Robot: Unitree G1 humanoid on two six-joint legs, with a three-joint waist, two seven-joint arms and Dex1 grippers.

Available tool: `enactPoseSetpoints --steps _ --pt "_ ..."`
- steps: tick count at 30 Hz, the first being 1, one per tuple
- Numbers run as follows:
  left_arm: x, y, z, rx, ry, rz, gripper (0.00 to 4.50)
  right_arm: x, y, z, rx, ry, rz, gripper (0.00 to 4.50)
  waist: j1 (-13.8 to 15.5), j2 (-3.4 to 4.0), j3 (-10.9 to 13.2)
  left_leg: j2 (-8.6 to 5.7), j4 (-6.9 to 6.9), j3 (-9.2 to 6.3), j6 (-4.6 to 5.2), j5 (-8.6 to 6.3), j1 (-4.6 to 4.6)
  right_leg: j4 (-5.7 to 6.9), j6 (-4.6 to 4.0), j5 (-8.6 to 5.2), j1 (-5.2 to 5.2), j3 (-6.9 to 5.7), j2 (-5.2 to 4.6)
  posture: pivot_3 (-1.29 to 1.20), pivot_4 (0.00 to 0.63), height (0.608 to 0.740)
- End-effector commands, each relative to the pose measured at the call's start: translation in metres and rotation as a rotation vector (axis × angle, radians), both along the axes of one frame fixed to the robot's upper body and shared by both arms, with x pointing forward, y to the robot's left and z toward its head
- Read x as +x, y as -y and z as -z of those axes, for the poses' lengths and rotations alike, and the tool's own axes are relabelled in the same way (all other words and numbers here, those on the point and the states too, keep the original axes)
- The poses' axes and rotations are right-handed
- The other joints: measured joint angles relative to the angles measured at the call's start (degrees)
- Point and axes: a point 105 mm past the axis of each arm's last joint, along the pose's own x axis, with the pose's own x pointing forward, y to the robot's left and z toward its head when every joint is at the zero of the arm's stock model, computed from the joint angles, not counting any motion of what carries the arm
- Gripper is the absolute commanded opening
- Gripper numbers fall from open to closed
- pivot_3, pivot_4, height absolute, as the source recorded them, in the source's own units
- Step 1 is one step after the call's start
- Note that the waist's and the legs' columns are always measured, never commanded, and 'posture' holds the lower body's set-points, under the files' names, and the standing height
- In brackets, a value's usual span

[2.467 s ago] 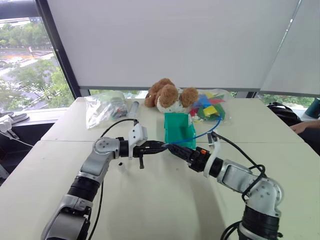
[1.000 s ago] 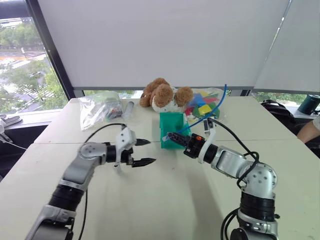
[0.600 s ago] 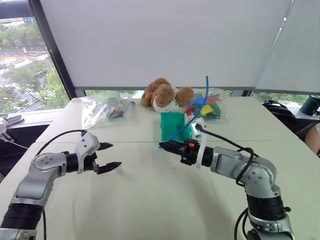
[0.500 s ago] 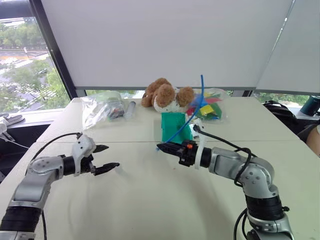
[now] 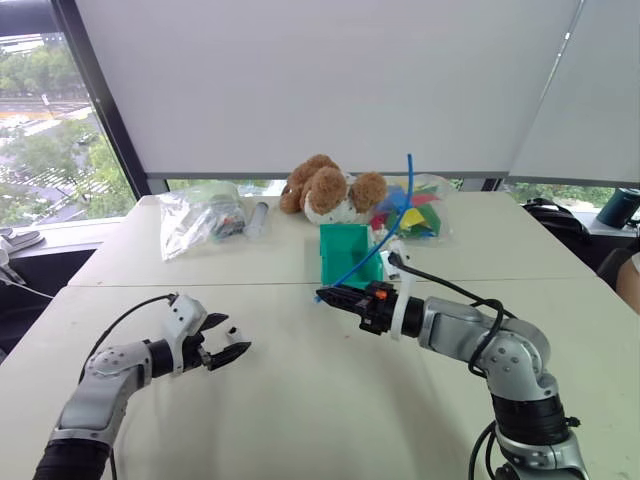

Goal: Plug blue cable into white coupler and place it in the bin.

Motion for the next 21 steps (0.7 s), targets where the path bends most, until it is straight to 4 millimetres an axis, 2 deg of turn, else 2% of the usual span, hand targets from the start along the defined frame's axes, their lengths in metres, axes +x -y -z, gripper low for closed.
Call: enactPoseSetpoints --steps 1,2,5,11,12,14,21 --pt "0.003 0.005 0.004 -0.001 0.037 -0.035 4.46 -0.005 0.001 -0.013 0.015 0.061 0.002 0.0 0.04 0.0 0.0 -0.01 -0.01 0.0 0.0 0.0 -0.01 0.0 0.0 0.0 -0.01 0.0 -0.01 0.0 0.15 0.74" --pt "0.003 0.008 0.008 -0.006 0.031 -0.037 4.46 -0.005 0.002 -0.012 0.012 0.063 0.005 0.0 0.03 0.0 -0.01 -0.01 -0.02 0.0 0.0 0.0 -0.04 -0.01 0.0 0.0 -0.04 0.0 -0.02 0.0 0.15 0.74" --pt "0.002 0.013 0.017 -0.012 0.021 -0.042 3.64 -0.004 0.002 -0.012 0.008 0.067 0.011 0.0 0.02 0.0 -0.01 -0.01 -0.02 0.01 -0.01 0.01 -0.26 -0.01 0.02 0.02 -0.27 0.0 -0.03 0.0 0.15 0.74" --pt "-0.002 0.014 0.024 -0.014 0.0 -0.014 0.6 -0.005 0.005 -0.014 -0.003 0.077 0.023 0.0 0.0 0.02 -0.02 -0.01 -0.02 0.01 -0.04 0.02 -0.38 0.0 0.02 0.03 -0.39 0.0 -0.03 0.0 0.15 0.74" --pt "-0.002 0.015 0.023 -0.016 0.0 0.002 0.41 -0.005 0.006 -0.014 -0.009 0.081 0.024 0.0 0.0 0.02 -0.02 -0.01 -0.02 0.01 -0.03 0.02 -0.38 -0.01 0.01 0.03 -0.39 0.0 -0.04 0.0 0.15 0.74" --pt "-0.003 0.023 0.017 -0.029 0.001 0.06 0.42 -0.006 0.008 -0.015 -0.03 0.091 0.021 0.0 0.02 0.02 -0.02 -0.02 -0.02 0.01 -0.03 0.02 -0.39 -0.01 -0.01 0.02 -0.39 0.0 -0.04 0.0 0.15 0.74" --pt "-0.012 0.088 0.002 -0.012 -0.023 0.503 0.42 -0.021 0.02 -0.007 -0.343 0.257 -0.154 0.0 0.17 0.03 -0.01 -0.06 0.14 0.0 -0.02 0.02 -0.67 -0.24 -0.23 -0.01 -0.42 -0.07 -0.08 0.0 0.15 0.74"
